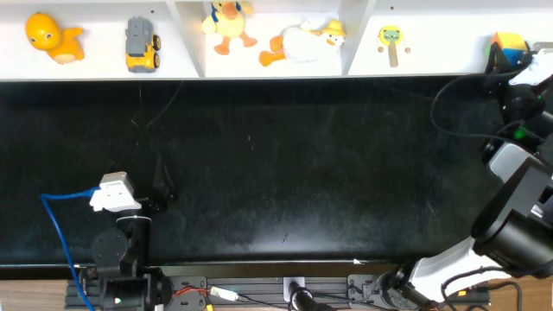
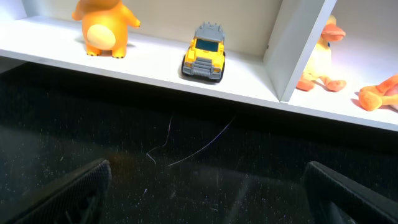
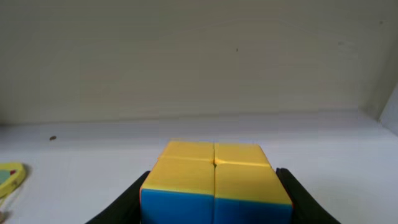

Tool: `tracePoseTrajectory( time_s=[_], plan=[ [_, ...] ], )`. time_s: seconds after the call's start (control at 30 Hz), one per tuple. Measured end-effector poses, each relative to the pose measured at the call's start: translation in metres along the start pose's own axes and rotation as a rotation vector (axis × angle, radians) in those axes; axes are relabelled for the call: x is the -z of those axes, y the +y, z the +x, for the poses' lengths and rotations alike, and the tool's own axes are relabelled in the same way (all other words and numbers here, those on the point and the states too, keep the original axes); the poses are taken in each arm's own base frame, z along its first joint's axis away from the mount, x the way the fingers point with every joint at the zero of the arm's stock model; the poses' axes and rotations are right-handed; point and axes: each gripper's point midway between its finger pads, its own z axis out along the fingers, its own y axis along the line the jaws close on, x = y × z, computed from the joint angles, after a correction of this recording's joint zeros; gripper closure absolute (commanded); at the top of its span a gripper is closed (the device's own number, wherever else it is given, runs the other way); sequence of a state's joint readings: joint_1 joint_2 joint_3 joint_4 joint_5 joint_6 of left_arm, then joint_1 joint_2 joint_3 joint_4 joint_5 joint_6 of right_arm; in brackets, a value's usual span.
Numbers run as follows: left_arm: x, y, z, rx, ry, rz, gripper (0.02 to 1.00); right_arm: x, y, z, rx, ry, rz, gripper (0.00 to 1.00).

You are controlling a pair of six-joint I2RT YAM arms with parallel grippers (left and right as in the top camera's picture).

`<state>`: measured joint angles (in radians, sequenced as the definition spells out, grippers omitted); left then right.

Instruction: Store Toys

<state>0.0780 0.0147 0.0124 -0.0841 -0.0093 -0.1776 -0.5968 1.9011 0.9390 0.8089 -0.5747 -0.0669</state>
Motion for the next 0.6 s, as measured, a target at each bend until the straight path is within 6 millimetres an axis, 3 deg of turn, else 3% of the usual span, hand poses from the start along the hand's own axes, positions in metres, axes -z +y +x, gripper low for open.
tracePoseTrajectory(
  time_s=[0.23,0.47,0.6],
  plan=[
    [0.000,0.000,0.000,0.000,0.000,0.000,0.020,-0.017,-0.008,0.025,-0.026,0.033,-0.024,0.956],
    [0.000,0.000,0.000,0.000,0.000,0.000,0.020,-0.034,-0.018,0.009,0.006,0.005,-0.028,0.956],
    [0.000,0.000,0.000,0.000,0.000,0.000,0.023,-0.041,-0.017,0.011,0.024,0.021,-0.038,0.954]
  ],
)
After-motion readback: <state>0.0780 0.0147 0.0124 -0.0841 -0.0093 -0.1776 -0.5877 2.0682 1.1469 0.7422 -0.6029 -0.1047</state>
